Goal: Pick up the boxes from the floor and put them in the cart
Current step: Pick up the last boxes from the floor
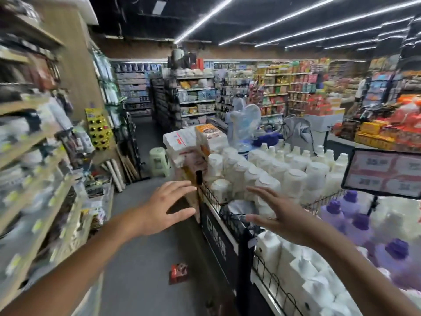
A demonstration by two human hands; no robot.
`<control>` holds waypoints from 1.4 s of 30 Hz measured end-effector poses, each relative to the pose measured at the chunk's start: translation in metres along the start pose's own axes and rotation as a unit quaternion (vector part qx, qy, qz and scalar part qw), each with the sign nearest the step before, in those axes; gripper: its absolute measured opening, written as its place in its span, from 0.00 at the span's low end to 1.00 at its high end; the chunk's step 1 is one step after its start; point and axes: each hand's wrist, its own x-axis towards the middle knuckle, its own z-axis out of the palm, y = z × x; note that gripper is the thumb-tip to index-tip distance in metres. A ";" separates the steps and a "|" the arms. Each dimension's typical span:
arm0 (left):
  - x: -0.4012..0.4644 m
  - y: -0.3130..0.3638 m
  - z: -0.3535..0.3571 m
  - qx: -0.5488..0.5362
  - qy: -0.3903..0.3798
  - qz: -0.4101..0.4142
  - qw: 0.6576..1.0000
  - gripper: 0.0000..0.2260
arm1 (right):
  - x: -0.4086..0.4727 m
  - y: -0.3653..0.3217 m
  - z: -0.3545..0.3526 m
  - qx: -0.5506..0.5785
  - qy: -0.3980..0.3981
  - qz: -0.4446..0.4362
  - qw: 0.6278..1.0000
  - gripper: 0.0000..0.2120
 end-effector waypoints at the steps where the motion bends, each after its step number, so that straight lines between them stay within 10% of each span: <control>1: -0.011 -0.006 0.001 -0.001 0.005 -0.017 1.000 0.30 | 0.010 0.001 0.008 0.002 -0.012 -0.012 1.000 0.39; 13: -0.085 -0.120 0.026 -0.037 0.009 -0.145 0.989 0.28 | 0.120 -0.031 0.117 0.005 -0.121 -0.070 0.990 0.37; 42: 0.182 -0.377 0.216 -0.138 -0.096 -0.110 0.980 0.27 | 0.370 0.151 0.279 0.086 -0.156 0.093 0.980 0.38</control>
